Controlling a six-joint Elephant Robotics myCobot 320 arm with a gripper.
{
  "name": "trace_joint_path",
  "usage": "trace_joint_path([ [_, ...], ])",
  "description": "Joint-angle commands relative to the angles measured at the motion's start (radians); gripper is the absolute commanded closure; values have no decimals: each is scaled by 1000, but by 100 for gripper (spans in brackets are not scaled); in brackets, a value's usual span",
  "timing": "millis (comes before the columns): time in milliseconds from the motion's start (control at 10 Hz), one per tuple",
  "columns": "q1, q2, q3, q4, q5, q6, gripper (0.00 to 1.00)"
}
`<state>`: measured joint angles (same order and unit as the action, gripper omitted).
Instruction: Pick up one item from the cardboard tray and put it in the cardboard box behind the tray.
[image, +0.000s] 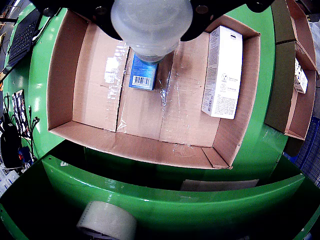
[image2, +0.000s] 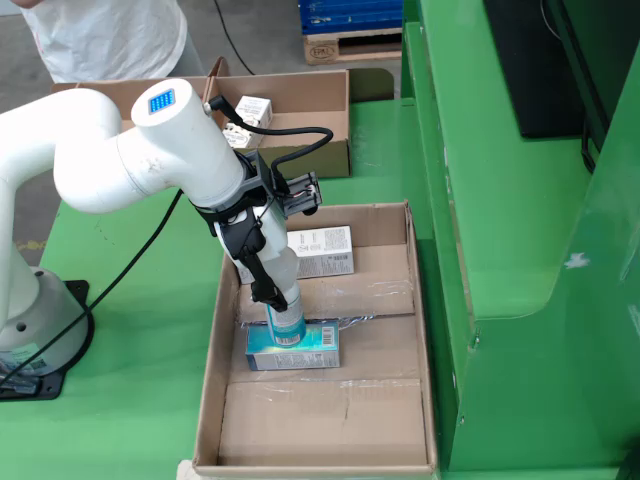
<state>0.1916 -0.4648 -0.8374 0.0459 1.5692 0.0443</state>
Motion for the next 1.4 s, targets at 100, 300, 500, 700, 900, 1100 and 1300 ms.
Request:
trace_joint_path([
  [100, 5, 21, 31, 11, -3, 4, 100],
  [300, 5, 21, 31, 11, -3, 4, 100],
  [500, 5, 21, 31, 11, -3, 4, 100],
  [700, 5, 21, 31, 11, -3, 4, 100],
  [900, 11, 41, 50, 0, -17, 7, 100],
  [1100, 7, 33, 150, -69, -5, -17, 100],
  [1300, 16, 36, 254, -119, -14, -28, 100],
])
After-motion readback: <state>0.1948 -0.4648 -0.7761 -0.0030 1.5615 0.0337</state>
